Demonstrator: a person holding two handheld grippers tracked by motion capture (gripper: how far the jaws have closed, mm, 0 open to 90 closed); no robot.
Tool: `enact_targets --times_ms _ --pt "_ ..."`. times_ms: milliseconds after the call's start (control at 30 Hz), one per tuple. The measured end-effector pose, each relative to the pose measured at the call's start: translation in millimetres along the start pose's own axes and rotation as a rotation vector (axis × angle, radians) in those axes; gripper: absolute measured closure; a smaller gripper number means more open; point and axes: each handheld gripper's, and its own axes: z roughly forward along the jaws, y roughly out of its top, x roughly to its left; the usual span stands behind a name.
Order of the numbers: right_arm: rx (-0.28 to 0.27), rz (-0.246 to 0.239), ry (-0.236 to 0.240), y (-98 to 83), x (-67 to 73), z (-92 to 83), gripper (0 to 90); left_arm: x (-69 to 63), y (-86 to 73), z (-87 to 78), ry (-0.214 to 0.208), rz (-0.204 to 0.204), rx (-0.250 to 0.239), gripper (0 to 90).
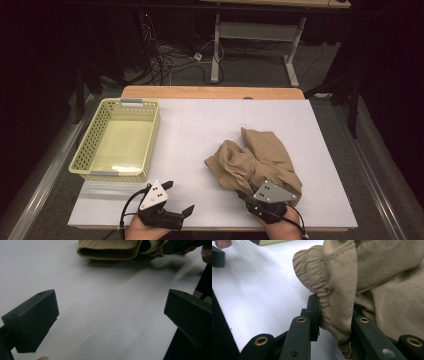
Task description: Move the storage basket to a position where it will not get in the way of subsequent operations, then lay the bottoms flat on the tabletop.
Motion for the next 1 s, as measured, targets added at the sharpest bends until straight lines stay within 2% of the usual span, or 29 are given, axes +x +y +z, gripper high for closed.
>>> enact_targets --times_ms 67,133,233,367,467,733,800,900,1000 --pt "-0.004 -0.009 0.003 0.6 0.6 -1.3 76.3 0.1 1.6 1.6 0.004 0.010 0.003 0.0" --pt "-0.009 -0.010 0.012 0.3 1.2 -2.9 76.3 0.1 2.7 3.1 0.001 -0.003 -0.018 0.0" --pt "-0.014 -0.034 0.013 -2.4 4.4 -5.7 76.3 1.2 3.2 7.5 -0.008 -0.013 -0.016 0.0" --pt "-0.036 -0.027 0.025 0.1 2.0 -9.0 76.3 3.9 2.2 8.8 -0.017 -0.021 -0.036 0.0" --pt "-0.037 -0.022 0.024 1.8 0.7 -11.1 76.3 2.5 0.9 8.6 -0.019 -0.025 -0.031 0.0" --pt "-0.068 -0.022 0.009 3.9 -2.1 -18.9 76.3 3.0 2.5 9.8 -0.010 0.011 -0.013 0.0" --pt "-0.079 -0.028 0.014 6.7 -0.8 -20.0 76.3 4.0 3.6 9.3 0.000 0.019 -0.010 0.0" --pt "-0.096 -0.027 0.029 10.6 4.0 -21.6 76.3 5.5 2.5 4.8 0.002 -0.012 -0.033 0.0" --pt "-0.123 -0.030 0.056 16.7 12.7 -23.1 76.3 4.2 -2.8 0.0 0.009 -0.003 -0.018 0.0"
